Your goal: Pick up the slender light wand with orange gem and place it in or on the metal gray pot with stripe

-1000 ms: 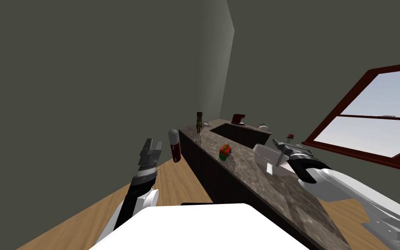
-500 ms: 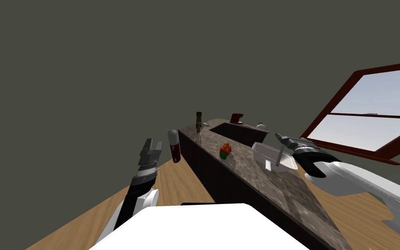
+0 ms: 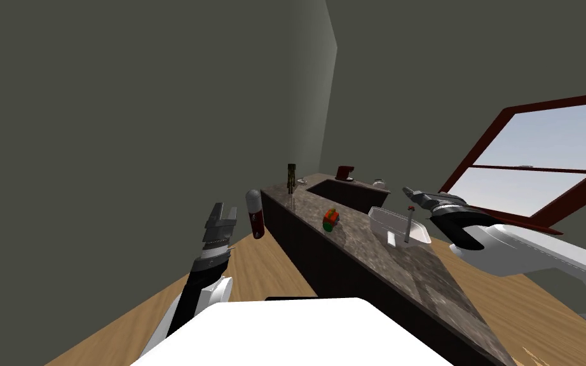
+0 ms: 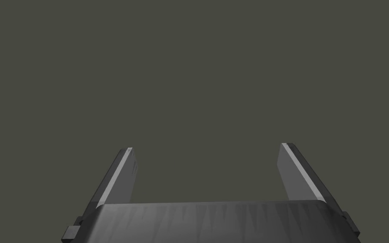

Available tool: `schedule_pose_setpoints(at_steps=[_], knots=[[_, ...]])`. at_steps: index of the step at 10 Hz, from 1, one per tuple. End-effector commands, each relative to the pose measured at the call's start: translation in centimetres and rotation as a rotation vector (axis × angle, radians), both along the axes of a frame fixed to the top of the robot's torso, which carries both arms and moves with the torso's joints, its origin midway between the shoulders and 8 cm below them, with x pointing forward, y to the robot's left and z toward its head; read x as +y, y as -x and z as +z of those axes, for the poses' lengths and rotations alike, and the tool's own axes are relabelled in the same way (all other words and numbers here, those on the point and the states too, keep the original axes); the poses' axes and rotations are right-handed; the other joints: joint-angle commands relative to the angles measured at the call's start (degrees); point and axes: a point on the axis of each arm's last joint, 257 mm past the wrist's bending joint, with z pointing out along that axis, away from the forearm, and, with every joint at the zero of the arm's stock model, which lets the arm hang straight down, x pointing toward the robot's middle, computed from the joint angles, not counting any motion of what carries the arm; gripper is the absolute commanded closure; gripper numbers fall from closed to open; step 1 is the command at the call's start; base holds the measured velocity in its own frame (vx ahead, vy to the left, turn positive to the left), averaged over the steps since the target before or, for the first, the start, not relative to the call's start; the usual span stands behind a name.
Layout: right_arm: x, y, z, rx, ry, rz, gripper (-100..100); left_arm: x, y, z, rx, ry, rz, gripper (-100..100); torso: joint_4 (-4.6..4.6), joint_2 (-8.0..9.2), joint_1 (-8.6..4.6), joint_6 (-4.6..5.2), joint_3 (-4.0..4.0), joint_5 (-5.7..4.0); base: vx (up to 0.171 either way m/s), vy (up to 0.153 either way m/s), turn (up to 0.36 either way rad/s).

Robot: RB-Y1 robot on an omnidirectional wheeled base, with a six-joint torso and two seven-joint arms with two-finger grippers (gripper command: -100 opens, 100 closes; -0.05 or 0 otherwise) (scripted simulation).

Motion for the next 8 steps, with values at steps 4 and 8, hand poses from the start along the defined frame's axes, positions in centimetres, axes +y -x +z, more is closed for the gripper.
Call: schedule_pose_setpoints(at_steps=[4, 8], knots=[[0.33, -0.27, 1.18, -0.004, 0.005, 0.011, 0, 0.0, 0.0, 0.0, 0.0, 0.0, 0.0, 0, -0.02, -0.06, -0.21, -0.02, -0.04, -0.06, -0.007, 0.025, -0.021], [0.33, -0.27, 1.19, -0.005, 0.005, 0.011, 0, 0.0, 0.0, 0.0, 0.0, 0.0, 0.0, 0, -0.02, -0.08, -0.28, -0.02, -0.05, -0.08, 0.0, 0.0, 0.0]])
